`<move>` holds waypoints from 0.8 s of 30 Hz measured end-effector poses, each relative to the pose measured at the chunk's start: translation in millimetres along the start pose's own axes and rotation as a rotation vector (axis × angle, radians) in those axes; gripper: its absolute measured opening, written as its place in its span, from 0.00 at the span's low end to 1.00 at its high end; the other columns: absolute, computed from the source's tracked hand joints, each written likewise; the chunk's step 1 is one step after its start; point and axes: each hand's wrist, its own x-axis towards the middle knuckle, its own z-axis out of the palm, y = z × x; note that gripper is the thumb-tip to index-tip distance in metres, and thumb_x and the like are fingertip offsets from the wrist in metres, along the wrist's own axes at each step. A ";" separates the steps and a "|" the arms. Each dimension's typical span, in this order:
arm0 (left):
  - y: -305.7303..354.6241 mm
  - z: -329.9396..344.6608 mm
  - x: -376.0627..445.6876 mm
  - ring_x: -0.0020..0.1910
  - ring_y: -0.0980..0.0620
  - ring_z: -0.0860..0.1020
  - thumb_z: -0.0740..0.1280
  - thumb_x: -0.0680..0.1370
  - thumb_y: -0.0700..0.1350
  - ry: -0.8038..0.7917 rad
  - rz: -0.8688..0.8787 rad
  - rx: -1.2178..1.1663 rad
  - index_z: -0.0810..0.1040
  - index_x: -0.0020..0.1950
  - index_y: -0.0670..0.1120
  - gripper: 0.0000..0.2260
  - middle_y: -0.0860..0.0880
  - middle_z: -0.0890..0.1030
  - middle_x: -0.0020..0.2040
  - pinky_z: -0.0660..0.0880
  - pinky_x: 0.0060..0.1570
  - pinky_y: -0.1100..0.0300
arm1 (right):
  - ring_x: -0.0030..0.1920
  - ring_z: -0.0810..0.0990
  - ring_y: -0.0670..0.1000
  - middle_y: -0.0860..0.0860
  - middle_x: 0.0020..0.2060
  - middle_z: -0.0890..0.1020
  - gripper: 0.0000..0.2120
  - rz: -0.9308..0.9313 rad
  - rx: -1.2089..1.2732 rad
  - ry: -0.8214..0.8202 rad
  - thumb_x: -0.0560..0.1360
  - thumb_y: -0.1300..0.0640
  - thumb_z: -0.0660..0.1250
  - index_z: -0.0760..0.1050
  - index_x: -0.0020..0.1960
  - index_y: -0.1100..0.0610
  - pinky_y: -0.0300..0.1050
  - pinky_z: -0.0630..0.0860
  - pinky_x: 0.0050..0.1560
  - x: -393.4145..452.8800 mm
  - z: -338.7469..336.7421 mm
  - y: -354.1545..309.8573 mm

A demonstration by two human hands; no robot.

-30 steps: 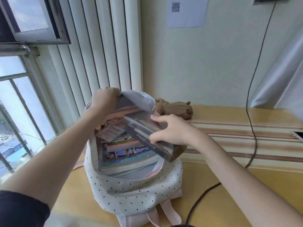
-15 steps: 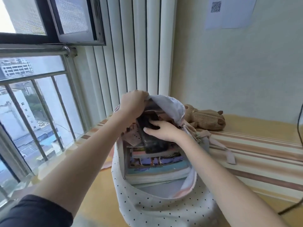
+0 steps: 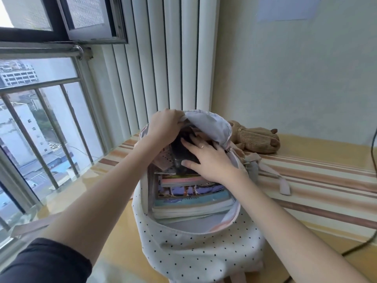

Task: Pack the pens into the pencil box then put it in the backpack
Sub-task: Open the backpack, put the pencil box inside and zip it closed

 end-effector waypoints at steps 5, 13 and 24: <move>9.5 12.9 -13.8 0.40 0.44 0.75 0.59 0.80 0.50 -0.039 0.012 0.032 0.79 0.48 0.44 0.13 0.45 0.79 0.41 0.64 0.37 0.55 | 0.77 0.49 0.50 0.47 0.78 0.51 0.24 0.063 -0.076 -0.046 0.82 0.45 0.46 0.46 0.77 0.43 0.58 0.52 0.73 -1.6 11.2 -5.5; -4.1 0.7 -48.6 0.50 0.51 0.77 0.64 0.73 0.56 -0.317 -0.127 -0.534 0.82 0.55 0.50 0.17 0.47 0.82 0.51 0.70 0.52 0.58 | 0.36 0.79 0.57 0.54 0.36 0.82 0.15 0.026 0.078 0.427 0.79 0.53 0.57 0.79 0.43 0.58 0.45 0.69 0.34 -32.1 -4.7 -27.3; -46.3 -5.9 -68.9 0.49 0.46 0.80 0.66 0.68 0.29 -0.055 -0.671 -1.168 0.77 0.62 0.46 0.24 0.48 0.81 0.47 0.80 0.43 0.56 | 0.63 0.71 0.63 0.61 0.67 0.70 0.38 0.514 0.456 0.411 0.71 0.66 0.62 0.49 0.76 0.52 0.54 0.75 0.51 -14.9 1.0 33.9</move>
